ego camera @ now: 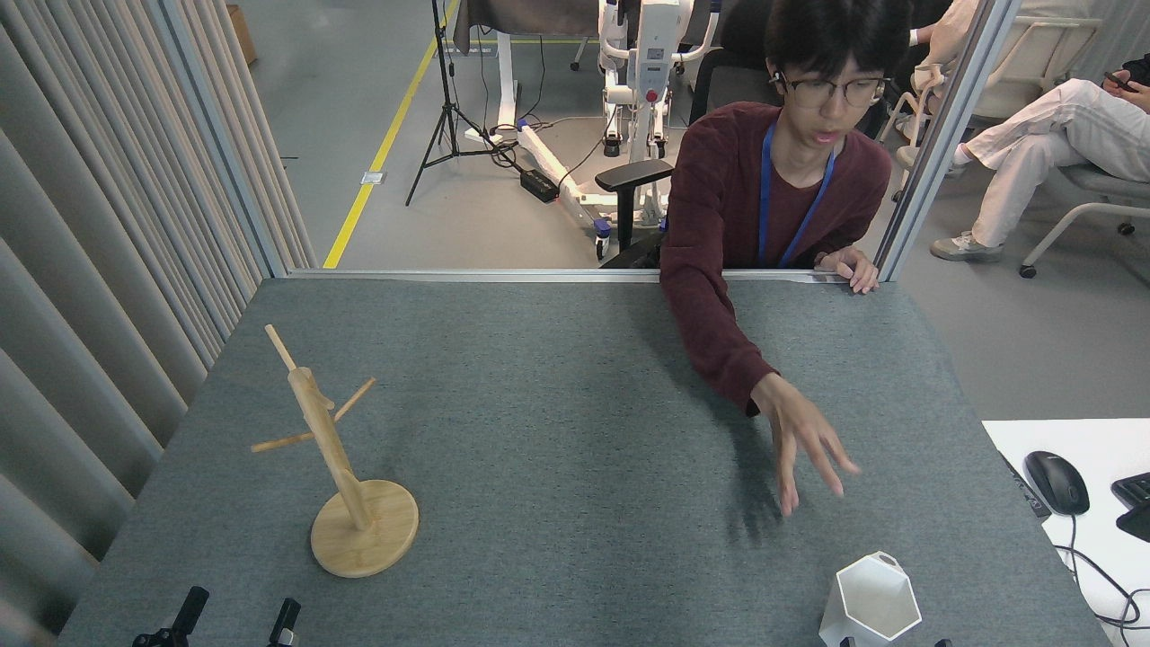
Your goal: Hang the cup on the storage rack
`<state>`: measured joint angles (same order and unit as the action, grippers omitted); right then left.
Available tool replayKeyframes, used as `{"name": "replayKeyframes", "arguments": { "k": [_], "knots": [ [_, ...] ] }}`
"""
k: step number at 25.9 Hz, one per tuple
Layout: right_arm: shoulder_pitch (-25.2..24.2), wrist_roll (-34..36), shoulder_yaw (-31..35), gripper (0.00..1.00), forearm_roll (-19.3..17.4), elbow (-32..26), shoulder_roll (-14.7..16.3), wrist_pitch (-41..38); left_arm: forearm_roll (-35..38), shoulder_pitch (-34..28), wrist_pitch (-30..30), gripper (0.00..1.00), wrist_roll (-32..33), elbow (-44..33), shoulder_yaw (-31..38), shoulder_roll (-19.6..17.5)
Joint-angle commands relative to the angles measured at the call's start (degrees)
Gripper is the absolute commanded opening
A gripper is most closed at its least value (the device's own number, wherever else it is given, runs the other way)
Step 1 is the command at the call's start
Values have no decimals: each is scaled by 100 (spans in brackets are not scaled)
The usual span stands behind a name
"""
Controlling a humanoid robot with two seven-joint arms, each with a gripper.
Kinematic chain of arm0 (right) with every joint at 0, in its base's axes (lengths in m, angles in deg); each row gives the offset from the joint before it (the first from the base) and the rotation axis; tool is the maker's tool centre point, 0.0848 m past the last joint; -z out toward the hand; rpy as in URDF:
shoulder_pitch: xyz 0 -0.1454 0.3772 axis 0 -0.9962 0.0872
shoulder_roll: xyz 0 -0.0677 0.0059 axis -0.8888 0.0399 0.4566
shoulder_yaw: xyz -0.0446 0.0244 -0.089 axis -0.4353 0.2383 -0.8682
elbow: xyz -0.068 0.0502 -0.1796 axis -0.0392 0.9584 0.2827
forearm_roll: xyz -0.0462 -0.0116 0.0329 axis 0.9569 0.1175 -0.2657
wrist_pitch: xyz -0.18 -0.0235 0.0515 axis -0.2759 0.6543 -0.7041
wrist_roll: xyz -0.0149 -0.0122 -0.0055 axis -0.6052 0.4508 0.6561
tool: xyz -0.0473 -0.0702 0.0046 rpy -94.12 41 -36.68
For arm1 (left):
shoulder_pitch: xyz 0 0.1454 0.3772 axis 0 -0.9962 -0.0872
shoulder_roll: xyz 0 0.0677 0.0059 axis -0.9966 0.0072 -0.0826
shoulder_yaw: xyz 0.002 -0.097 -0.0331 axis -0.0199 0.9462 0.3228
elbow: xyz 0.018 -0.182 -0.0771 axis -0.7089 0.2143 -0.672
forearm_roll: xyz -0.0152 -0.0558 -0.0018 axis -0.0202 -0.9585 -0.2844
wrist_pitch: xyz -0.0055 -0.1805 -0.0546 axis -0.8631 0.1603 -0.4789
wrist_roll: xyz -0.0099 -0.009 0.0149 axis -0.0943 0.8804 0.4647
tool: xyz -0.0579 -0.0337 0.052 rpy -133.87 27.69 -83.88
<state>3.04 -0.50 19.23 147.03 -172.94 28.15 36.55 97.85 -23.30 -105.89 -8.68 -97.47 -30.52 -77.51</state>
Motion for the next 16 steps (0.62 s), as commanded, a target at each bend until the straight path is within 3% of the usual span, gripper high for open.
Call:
{"name": "replayKeyframes", "arguments": {
  "k": [1, 7, 16],
  "knots": [
    [-2, 25, 0, 99, 0, 0, 3, 1, 9, 0, 3, 100, 1, 0, -1, -1],
    [16, 16, -9, 99, 9, 26, 3, 18, 17, 9, 65, 100, 1, 105, 17, 8],
    [368, -1, -18, 99, 18, 554, 47, 36, 9, 9, 65, 100, 1, 184, 26, 8]
  ]
}}
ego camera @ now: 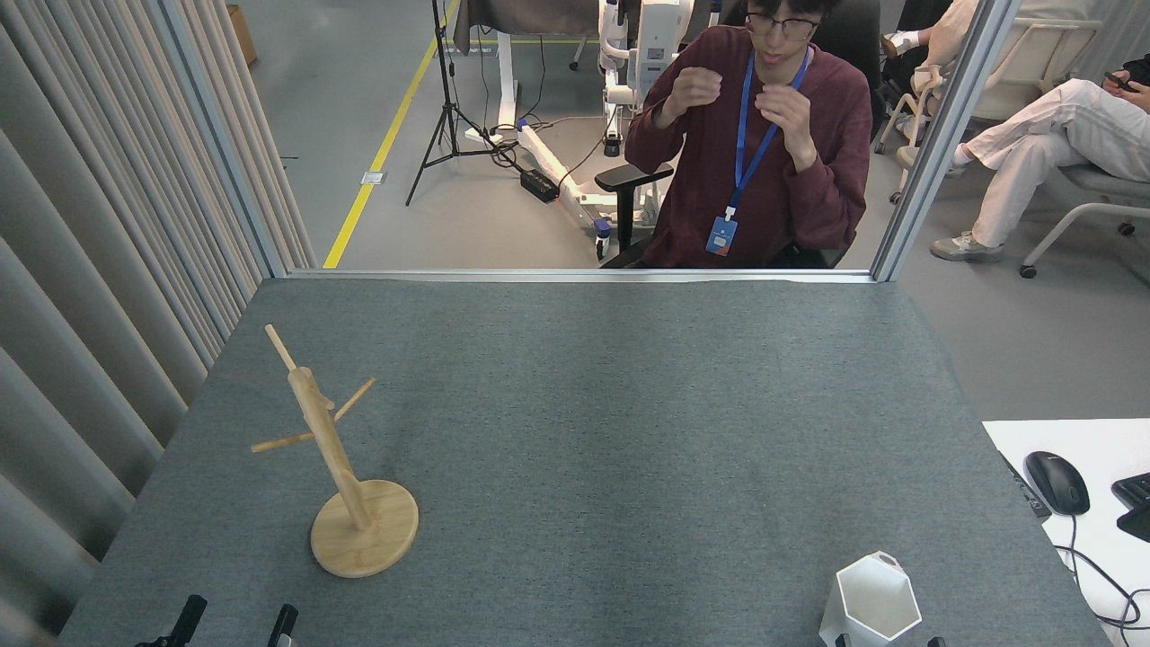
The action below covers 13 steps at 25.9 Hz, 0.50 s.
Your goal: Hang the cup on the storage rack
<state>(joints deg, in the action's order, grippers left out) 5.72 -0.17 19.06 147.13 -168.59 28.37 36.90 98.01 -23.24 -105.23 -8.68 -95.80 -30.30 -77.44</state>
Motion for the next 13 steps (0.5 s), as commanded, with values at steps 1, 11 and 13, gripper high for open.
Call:
{"name": "replayKeyframes", "arguments": {
  "k": [1, 11, 13],
  "knots": [
    [126, -34, -1, 99, 16, 119, 34, 0, -6, 3, -2, 100, 1, 43, 4, 0],
    [706, -43, -27, 90, 77, 673, 78, 18, -6, 3, -2, 100, 1, 78, 21, 0],
    [706, -43, -27, 55, 121, 673, 78, 18, -6, 12, -2, 100, 1, 69, 21, 0]
  ]
}}
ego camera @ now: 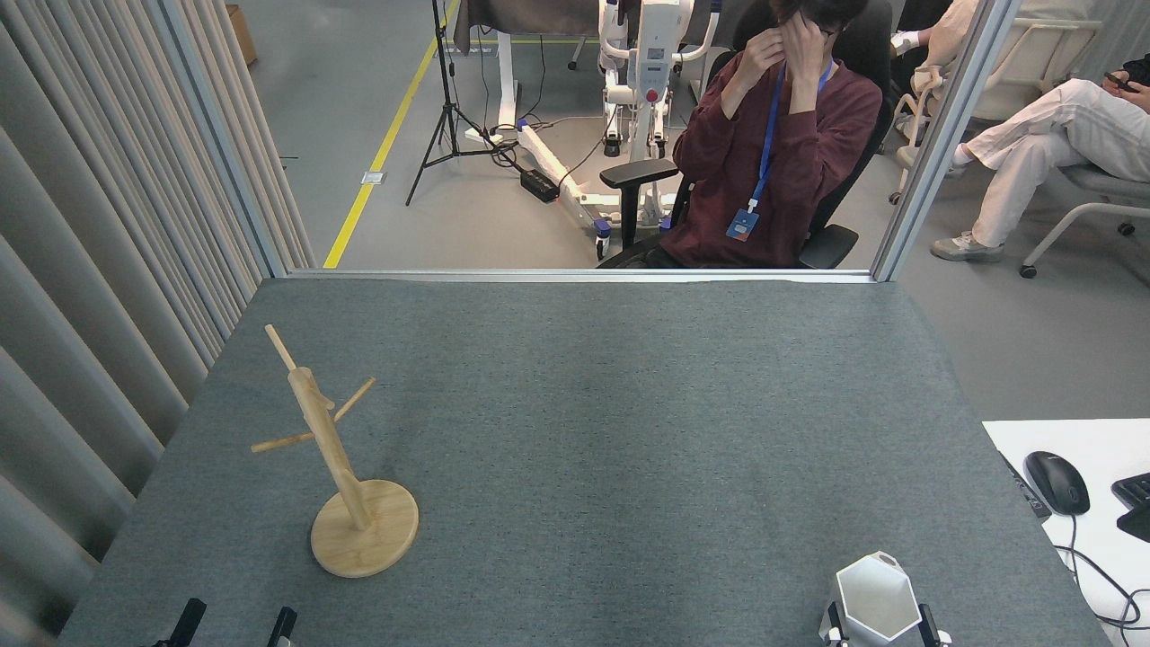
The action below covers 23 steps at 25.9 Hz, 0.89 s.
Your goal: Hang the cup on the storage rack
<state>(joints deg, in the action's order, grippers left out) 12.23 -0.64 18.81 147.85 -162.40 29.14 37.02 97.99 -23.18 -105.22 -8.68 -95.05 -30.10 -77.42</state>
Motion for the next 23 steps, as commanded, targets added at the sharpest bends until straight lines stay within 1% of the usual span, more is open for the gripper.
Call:
{"name": "replayKeyframes", "arguments": {
  "k": [1, 2, 4, 6, 8, 10, 12, 14, 16, 19, 20, 23],
  "knots": [
    [64, 4, -3, 52, 58, 53, -8, 15, 4, -3, -2, 100, 1, -23, -7, 7],
    [64, 13, 6, 48, 49, 36, -17, 41, 4, -3, -11, 100, 1, -32, -25, 7],
    [73, 39, 24, 47, 5, -105, -70, 50, -5, -3, -38, 100, -17, -41, -60, 7],
    [81, 22, 111, 46, -21, -474, -61, 50, 30, -20, -99, 100, -69, -76, -323, -19],
    [143, 4, 138, 46, -21, -817, -87, 41, 206, -82, -108, 100, -96, -181, -868, -98],
    [424, -14, 94, 46, 49, -975, -105, 41, 706, -126, -187, 100, -96, -225, -1475, -116],
    [565, -128, -161, 46, 163, -1010, -175, 59, 1313, -100, -275, 100, -96, -172, -2038, -81],
    [644, -145, -600, 46, 532, -1125, -325, 67, 1814, -12, -249, 100, -87, -146, -2538, 16],
    [618, -145, -960, 46, 972, -1265, -544, 76, 2210, 208, -205, 100, -34, -137, -2934, 183],
    [556, -145, -1576, 46, 1675, -1318, -887, 94, 2711, 568, -99, 100, 62, 65, -3286, 358],
    [538, -145, -1752, 46, 1842, -1327, -984, 94, 2790, 674, -73, 100, 71, 126, -3347, 402],
    [336, -145, -2165, 46, 2123, -1327, -1151, 217, 2851, 850, -55, 100, 115, 250, -3444, 455]
  ]
}}
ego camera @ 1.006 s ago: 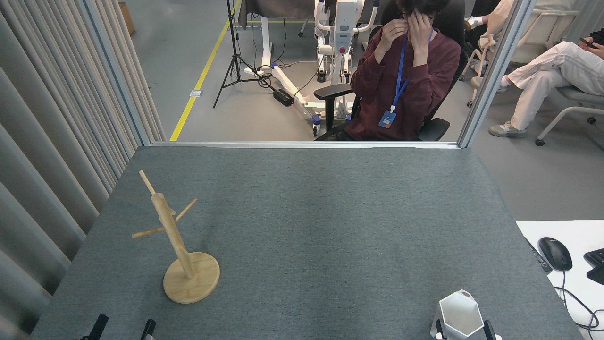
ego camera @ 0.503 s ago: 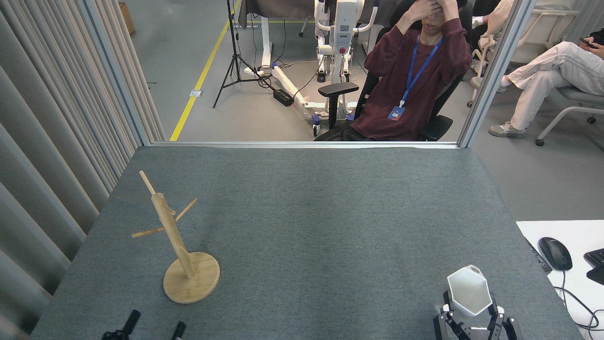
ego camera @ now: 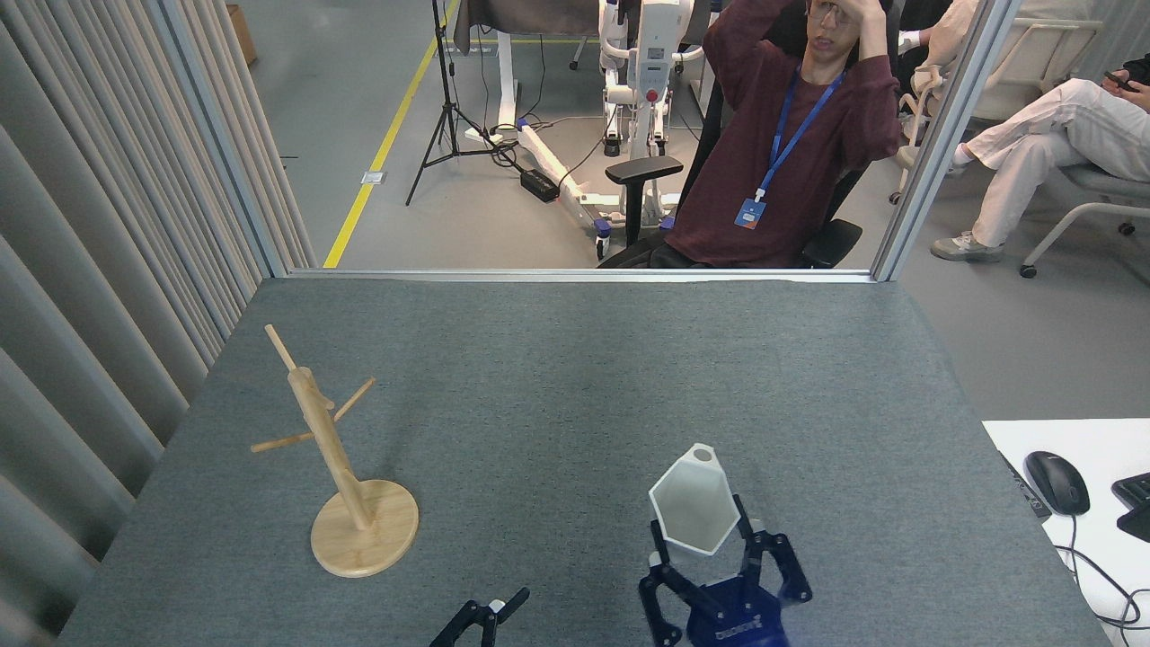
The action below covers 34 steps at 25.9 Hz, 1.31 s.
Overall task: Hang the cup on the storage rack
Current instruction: 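Grasp the white faceted cup with the right gripper and lift it, then pass the white cup from the right gripper to the left gripper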
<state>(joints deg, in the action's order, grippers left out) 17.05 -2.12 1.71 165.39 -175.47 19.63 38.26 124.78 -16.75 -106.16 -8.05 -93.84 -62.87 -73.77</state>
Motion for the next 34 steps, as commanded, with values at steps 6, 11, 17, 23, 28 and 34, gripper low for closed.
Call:
{"name": "replayKeyframes", "arguments": {
  "k": [6, 11, 17, 23, 28, 34],
  "knots": [
    [-497, 46, -1061, 46, 510, -116, -139, 313, 164, 215, 48, 100, 52, 146, -131, 90],
    [-602, 63, -1448, 47, 598, -116, -77, 515, 155, 215, 100, 100, 52, 146, -123, 99],
    [-699, 151, -1527, 48, 642, -98, -25, 542, 147, 215, 127, 100, 43, 155, -123, 99],
    [-752, 186, -1676, 48, 783, 69, 2, 647, 120, 224, 127, 100, 43, 155, -114, 99],
    [-752, 186, -1703, 48, 924, 218, -7, 647, 103, 224, 118, 100, 26, 138, -114, 99],
    [-752, 204, -1755, 98, 906, 218, -7, 647, 111, 268, 127, 54, -53, 50, -123, 108]
  ]
}}
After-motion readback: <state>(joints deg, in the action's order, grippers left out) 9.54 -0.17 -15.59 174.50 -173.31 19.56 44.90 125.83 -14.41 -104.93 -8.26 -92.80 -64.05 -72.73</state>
